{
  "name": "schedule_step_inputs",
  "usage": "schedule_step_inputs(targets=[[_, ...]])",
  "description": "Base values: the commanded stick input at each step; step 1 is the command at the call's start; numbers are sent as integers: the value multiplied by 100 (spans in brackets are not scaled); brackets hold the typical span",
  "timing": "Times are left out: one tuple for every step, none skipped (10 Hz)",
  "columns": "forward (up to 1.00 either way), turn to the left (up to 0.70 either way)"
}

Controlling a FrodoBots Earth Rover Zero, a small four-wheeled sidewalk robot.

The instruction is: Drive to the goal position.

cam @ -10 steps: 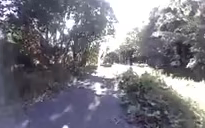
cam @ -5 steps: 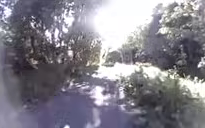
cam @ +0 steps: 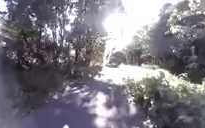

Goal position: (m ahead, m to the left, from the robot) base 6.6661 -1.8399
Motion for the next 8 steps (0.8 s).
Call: schedule_step_inputs(targets=[[100,1],[100,1],[100,1],[100,-1],[100,-5],[100,-11],[100,-27],[100,-34]])
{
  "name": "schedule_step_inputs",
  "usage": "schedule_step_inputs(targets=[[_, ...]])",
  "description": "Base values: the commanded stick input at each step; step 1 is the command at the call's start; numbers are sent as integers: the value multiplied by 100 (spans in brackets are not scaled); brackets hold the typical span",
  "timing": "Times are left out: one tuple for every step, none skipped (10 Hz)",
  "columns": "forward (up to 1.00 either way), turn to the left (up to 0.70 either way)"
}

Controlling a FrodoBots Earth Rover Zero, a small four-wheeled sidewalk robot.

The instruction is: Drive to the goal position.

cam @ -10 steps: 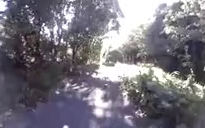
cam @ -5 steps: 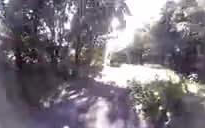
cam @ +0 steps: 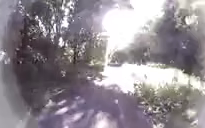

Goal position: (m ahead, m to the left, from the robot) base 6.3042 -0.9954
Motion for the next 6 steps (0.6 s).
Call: schedule_step_inputs(targets=[[100,-35],[100,-35],[100,-9],[100,-2],[100,1],[100,1]])
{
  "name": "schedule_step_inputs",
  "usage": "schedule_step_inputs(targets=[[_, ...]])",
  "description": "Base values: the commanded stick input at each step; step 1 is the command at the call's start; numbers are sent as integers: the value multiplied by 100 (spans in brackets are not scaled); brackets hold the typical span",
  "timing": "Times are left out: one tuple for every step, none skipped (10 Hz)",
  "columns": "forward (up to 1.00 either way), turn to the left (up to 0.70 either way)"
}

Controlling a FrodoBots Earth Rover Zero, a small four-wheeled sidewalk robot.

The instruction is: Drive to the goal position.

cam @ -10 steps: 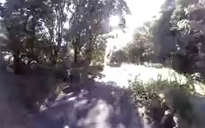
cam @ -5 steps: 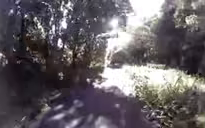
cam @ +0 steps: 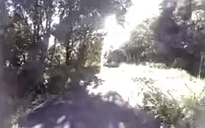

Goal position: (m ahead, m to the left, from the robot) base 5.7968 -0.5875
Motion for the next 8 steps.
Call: schedule_step_inputs(targets=[[100,1],[100,1],[100,1],[100,1],[100,1],[100,1],[100,9],[100,17]])
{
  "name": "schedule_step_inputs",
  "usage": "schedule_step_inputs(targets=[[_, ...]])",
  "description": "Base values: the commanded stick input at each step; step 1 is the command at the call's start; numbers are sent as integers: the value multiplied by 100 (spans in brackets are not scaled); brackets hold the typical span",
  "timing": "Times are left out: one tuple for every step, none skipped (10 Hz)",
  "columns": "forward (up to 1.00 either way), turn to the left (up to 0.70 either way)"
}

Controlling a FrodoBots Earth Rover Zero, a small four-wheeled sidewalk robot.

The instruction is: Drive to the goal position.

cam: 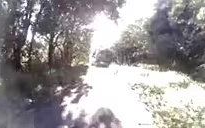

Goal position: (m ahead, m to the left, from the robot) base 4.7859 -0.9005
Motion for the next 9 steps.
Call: schedule_step_inputs(targets=[[100,25],[100,9],[100,1],[100,1],[100,1],[100,1],[100,1],[100,1],[100,1]])
